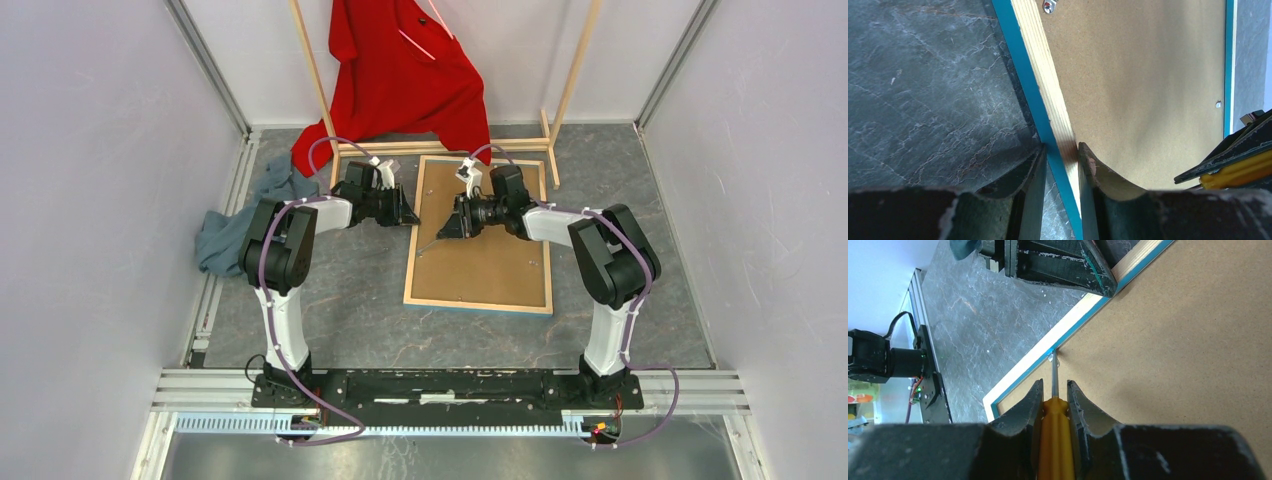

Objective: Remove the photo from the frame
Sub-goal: Release the photo frame item from the photo frame.

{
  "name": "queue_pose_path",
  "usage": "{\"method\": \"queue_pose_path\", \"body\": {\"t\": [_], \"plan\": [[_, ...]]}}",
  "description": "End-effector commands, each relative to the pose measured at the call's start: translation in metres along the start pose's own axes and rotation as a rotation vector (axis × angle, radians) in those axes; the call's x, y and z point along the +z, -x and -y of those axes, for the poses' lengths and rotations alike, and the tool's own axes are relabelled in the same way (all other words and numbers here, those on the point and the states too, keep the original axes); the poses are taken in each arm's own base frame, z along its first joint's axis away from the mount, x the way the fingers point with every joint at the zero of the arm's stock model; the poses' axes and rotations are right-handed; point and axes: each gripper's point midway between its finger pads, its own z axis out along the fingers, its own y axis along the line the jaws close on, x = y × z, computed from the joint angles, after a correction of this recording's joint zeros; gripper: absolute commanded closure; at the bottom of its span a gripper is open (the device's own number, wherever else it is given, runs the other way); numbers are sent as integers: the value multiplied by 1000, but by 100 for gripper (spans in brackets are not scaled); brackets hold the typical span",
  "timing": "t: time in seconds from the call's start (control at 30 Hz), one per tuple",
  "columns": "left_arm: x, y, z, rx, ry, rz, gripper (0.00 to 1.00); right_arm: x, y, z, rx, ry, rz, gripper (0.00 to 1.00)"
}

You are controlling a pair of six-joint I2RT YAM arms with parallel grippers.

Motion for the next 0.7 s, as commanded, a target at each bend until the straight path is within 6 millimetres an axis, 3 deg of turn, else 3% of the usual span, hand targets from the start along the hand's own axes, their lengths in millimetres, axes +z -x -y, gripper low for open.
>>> {"method": "queue_pose_path", "body": {"t": [0.0, 0.4, 0.5, 0.67], "plan": [[7, -38, -50, -16, 168, -91, 64, 0, 7, -5, -98, -27, -14, 100], [7, -37, -49, -15, 166, -88, 64, 2, 19, -23, -202, -27, -8, 100], [7, -37, -49, -15, 168, -88, 64, 1, 42, -25, -220, -55, 33, 100], [7, -37, -50, -17, 169, -88, 64, -14, 80, -45, -287, -57, 113, 100]]}}
